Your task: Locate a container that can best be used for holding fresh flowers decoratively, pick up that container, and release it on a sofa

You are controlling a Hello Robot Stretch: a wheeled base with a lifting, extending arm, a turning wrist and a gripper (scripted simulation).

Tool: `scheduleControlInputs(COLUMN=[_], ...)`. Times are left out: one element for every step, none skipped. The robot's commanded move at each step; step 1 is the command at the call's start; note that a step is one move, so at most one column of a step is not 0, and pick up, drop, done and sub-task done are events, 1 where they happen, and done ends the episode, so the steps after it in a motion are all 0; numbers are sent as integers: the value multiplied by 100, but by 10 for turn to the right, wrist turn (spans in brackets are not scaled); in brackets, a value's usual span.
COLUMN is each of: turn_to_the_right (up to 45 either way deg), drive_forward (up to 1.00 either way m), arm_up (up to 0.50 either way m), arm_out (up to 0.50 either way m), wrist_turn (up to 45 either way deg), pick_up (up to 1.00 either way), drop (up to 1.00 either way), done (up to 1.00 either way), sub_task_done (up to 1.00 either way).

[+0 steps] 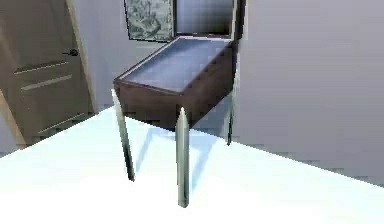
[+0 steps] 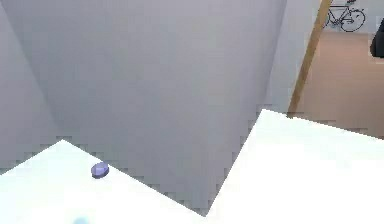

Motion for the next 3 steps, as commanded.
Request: scheduleControlInputs(turn_to_the_right=[-450,-450,-450], drive_forward=[0,0,0], arm_up=[0,0,0], arm_out=[0,0,0], wrist_turn=[0,0,0], pick_up=[0,0,0], drop=[0,0,0], done=[0,0,0], sub_task_done=[0,0,0])
